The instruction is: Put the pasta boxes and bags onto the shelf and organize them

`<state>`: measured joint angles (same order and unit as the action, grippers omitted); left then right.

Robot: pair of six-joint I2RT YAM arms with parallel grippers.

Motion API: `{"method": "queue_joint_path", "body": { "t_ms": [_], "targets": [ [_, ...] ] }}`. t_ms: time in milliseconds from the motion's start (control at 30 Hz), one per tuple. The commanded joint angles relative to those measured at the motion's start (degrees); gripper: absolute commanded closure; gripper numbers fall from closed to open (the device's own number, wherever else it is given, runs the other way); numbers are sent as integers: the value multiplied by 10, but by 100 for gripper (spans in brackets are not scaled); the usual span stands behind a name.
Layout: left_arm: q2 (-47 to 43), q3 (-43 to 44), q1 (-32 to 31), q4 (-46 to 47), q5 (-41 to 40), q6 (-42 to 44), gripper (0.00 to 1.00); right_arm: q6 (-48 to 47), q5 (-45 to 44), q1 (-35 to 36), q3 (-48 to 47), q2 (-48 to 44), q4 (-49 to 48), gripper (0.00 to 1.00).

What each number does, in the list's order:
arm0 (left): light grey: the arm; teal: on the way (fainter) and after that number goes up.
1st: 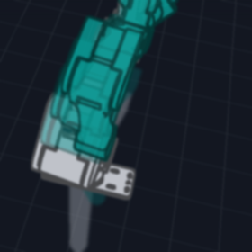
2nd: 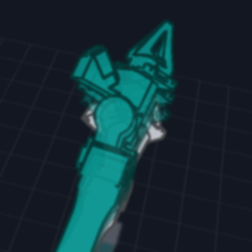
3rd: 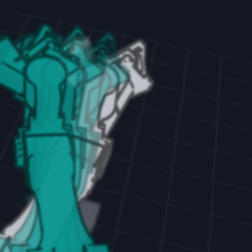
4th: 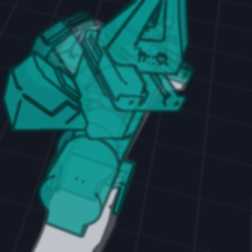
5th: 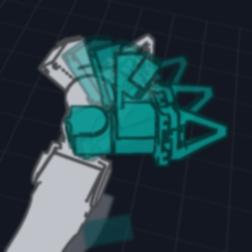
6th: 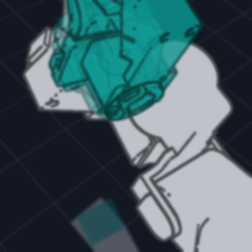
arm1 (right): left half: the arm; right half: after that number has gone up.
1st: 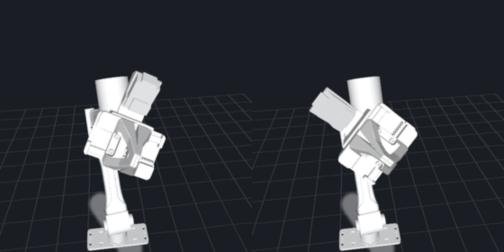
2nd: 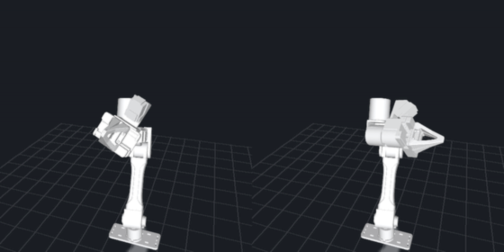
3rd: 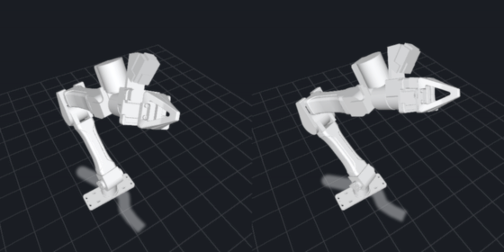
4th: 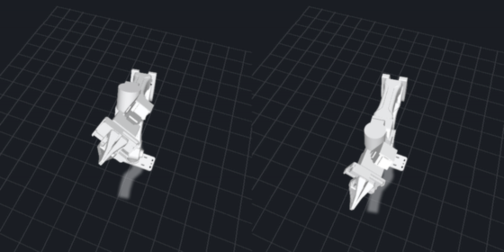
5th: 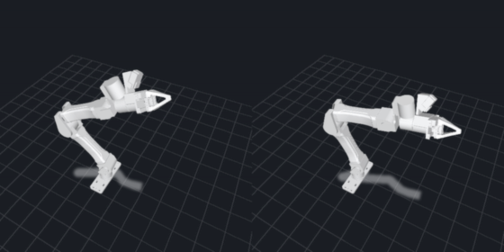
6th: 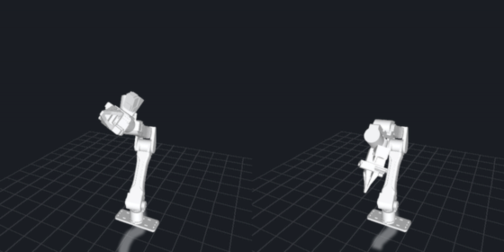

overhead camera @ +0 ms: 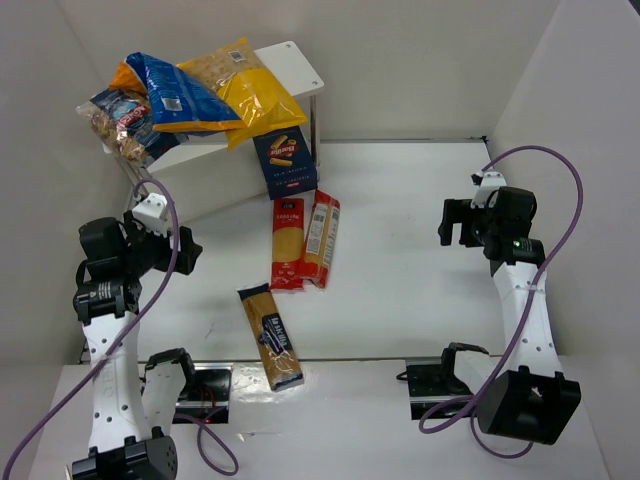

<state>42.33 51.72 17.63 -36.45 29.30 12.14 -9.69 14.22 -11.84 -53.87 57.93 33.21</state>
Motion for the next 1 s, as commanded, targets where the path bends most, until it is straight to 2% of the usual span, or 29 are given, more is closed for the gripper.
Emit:
{"method": "queue_joint_path", "body": {
  "t_ms": [0,267,367,500,533,600,633,667,833,967],
  "targets": [
    [6,-1,-1,6,16,14,0,-9,20,-2,-8,-19,-11,0],
    [11,-1,-1,1,41,29,0,-21,49,-2,-3,-19,-1,0],
    [18,20,-20,-25,74,77,0,-26,56,-2,-3,-19,-1,0],
    [107,92,-107,-142,69,265,0,-31,75,-2,-3,-25,-1,0],
    [126,97,-121,-163,62,367,0,-31,83,-2,-3,-25,-1,0],
    [180,89,-146,-218,43,469,4,-31,88,-2,-3,-25,-1,0],
    [196,80,-167,-228,38,547,5,-31,88,-2,-3,-20,4,0],
    [226,70,-180,-235,29,574,8,-37,88,-2,-3,-19,5,0],
    [314,56,-252,-230,4,611,11,-37,88,-2,-3,-13,5,0],
    [351,31,-303,-161,-32,570,11,-37,88,-2,-3,-8,5,0]
  ]
}}
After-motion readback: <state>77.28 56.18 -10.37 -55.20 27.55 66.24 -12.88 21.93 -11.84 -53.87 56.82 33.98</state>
